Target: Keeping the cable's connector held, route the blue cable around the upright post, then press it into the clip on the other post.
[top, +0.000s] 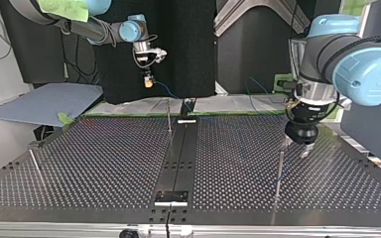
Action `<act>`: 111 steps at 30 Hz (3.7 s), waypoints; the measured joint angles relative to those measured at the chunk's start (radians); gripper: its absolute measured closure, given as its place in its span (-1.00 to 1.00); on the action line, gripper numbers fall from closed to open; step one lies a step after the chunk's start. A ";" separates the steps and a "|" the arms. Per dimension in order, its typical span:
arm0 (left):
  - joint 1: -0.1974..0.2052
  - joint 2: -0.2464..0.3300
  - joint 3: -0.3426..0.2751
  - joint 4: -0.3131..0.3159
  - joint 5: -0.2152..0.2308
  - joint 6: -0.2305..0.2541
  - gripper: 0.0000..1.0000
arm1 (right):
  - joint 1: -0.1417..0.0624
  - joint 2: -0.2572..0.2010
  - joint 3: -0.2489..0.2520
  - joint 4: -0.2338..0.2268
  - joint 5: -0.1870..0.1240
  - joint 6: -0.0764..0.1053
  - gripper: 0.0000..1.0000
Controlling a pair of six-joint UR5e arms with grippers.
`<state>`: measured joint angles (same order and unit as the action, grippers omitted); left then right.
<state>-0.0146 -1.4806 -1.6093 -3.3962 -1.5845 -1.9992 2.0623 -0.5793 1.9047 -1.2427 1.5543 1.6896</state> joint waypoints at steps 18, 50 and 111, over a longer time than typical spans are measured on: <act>-0.007 -0.005 0.098 -0.092 -0.007 0.182 -1.00 | 0.000 0.000 -0.004 0.004 -0.001 0.001 1.00; -0.019 -0.042 0.099 -0.130 -0.035 0.312 -1.00 | 0.000 0.000 -0.005 0.009 -0.005 0.001 1.00; -0.316 -0.378 0.166 0.217 -0.287 0.626 -1.00 | 0.008 0.001 -0.007 0.003 -0.034 0.017 1.00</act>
<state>-0.3304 -1.8582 -1.4431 -3.1789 -1.8712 -1.3728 2.0699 -0.5784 1.8976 -1.2399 1.5203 1.7062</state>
